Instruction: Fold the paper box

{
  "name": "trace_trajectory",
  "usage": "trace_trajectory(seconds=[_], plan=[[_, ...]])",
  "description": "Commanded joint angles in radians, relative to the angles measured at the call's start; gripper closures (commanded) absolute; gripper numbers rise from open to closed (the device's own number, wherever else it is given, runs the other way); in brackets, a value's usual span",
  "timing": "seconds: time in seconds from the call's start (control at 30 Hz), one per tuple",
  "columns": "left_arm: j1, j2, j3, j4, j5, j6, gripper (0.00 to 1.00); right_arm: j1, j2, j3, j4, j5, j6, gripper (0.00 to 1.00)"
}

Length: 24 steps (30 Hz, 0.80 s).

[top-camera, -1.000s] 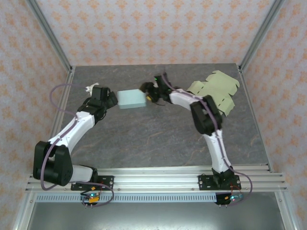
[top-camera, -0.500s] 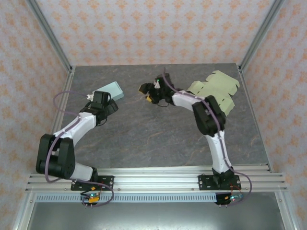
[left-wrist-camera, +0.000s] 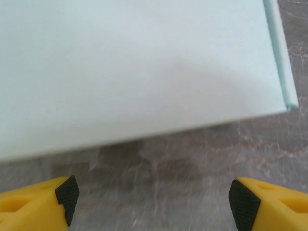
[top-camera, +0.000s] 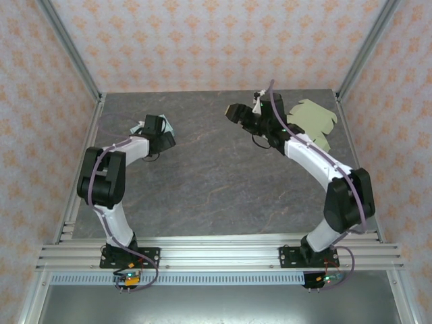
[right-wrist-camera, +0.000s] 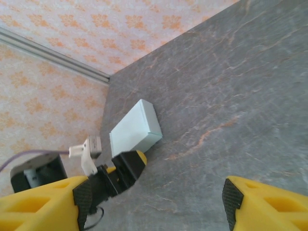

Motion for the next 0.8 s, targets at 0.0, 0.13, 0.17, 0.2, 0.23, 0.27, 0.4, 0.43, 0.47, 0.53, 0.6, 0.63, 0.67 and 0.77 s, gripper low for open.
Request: trace_trajectory(seconds=[0.0,0.13,0.17,0.2,0.23,0.27,0.4,0.43,0.47,0.53,0.6,0.63,0.67,0.77], plan=[[0.031,0.056,0.08,0.014,-0.008,0.076,0.15,-0.01,-0.092,-0.011,-0.041,0.121,-0.073,0.25],[0.126,0.065,0.078,0.056,0.035,-0.04,0.15,-0.012,-0.154,0.003,-0.174,0.274,-0.115,0.2],[0.147,0.071,0.087,0.037,0.038,-0.071,0.15,-0.02,-0.164,0.01,-0.24,0.361,-0.109,0.19],[0.168,0.083,0.111,-0.004,0.049,-0.083,0.15,-0.031,-0.175,0.009,-0.309,0.461,-0.084,0.17],[0.183,0.096,0.149,-0.052,0.055,-0.073,0.16,-0.049,-0.191,-0.01,-0.355,0.541,-0.052,0.15],[0.191,0.105,0.175,-0.086,0.054,-0.055,0.16,-0.067,-0.203,-0.035,-0.373,0.586,-0.034,0.15],[0.196,0.075,0.193,-0.083,0.041,0.037,0.16,-0.158,-0.216,-0.143,-0.376,0.675,0.006,0.16],[0.196,0.055,0.182,-0.069,0.051,0.053,0.16,-0.19,-0.2,-0.146,-0.388,0.665,0.025,0.13],[0.196,0.042,0.168,-0.055,0.048,0.061,0.16,-0.215,-0.178,-0.144,-0.393,0.642,0.032,0.13],[0.196,-0.019,0.127,-0.038,0.007,0.07,0.16,-0.266,-0.098,-0.122,-0.391,0.599,0.014,0.12],[0.196,-0.051,0.099,-0.043,-0.015,0.068,0.16,-0.303,0.003,-0.055,-0.427,0.597,-0.026,0.11],[0.196,-0.065,0.088,-0.051,-0.014,0.06,0.16,-0.318,0.058,0.0,-0.452,0.603,-0.074,0.11],[0.196,-0.077,0.078,-0.06,-0.013,0.054,0.16,-0.327,0.106,0.048,-0.48,0.621,-0.114,0.11],[0.192,-0.141,0.039,-0.116,-0.051,0.006,0.17,-0.371,0.262,0.182,-0.462,0.555,-0.318,0.09]])
